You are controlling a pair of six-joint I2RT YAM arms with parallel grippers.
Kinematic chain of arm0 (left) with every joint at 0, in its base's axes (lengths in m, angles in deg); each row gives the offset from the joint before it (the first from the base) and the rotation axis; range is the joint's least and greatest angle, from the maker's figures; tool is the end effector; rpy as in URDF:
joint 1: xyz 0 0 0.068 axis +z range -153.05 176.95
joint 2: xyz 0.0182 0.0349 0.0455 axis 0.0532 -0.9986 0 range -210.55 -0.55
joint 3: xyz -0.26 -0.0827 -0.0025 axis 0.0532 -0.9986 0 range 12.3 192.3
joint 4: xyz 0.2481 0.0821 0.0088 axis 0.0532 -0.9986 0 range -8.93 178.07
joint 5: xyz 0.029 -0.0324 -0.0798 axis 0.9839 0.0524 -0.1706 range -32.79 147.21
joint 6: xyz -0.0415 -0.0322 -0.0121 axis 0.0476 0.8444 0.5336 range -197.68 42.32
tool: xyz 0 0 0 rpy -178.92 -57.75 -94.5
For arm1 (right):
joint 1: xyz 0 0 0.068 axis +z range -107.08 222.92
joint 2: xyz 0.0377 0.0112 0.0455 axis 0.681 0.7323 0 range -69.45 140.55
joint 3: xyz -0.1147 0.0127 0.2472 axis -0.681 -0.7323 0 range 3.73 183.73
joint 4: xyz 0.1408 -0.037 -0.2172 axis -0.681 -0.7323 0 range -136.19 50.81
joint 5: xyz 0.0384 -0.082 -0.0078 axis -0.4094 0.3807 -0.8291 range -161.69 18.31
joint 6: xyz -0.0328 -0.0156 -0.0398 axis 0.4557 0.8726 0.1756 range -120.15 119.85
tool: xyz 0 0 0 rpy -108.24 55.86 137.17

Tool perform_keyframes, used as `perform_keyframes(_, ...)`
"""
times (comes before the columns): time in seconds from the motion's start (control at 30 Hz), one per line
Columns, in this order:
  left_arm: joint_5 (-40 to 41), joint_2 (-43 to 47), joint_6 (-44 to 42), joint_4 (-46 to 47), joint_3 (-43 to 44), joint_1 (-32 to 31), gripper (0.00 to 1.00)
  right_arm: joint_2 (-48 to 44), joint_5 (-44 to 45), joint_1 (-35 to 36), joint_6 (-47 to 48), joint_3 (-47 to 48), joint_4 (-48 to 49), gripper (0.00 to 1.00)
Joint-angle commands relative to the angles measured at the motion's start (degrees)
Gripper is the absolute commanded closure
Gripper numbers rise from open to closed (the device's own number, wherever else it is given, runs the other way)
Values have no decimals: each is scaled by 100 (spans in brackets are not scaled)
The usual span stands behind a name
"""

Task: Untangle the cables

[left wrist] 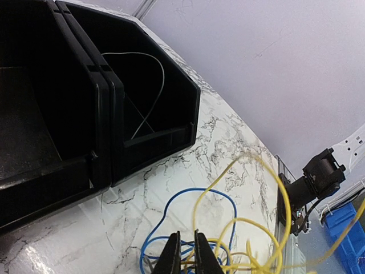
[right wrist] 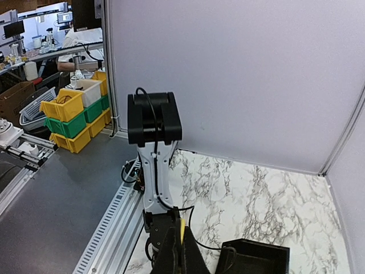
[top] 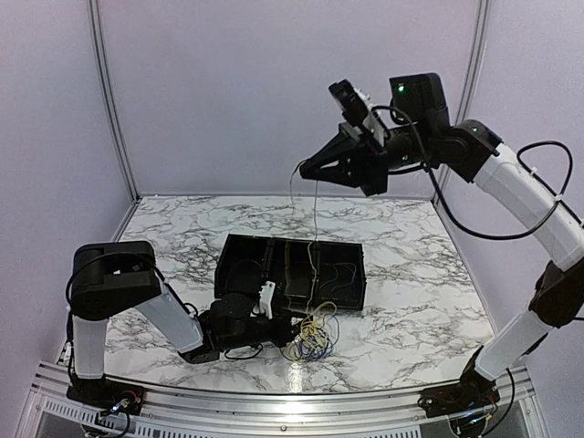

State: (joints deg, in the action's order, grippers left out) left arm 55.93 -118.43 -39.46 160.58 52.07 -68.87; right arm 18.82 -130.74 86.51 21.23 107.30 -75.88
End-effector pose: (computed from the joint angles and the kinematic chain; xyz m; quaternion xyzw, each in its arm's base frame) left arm 0.1475 -0.3303 0.1087 0.1840 0.7176 -0.5345 0.4068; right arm 0.2097 0.2416 0.4662 -0.6204 0.4571 0.4939 0.4028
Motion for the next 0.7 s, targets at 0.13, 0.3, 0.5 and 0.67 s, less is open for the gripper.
perform_keyframes(0.13,-161,-391,369,448,173,-27,92,370,-581,-531,-336,2159,168,100)
perform_keyframes(0.3,-310,-509,430,301,347,-18,92,528,-342,-552,-233,2696,189,100)
perform_keyframes(0.5,-276,-287,359,224,233,-18,88,437,-204,-555,-55,2223,108,100)
perform_keyframes(0.67,-194,201,268,228,-104,-33,79,296,-73,-556,50,1637,116,100)
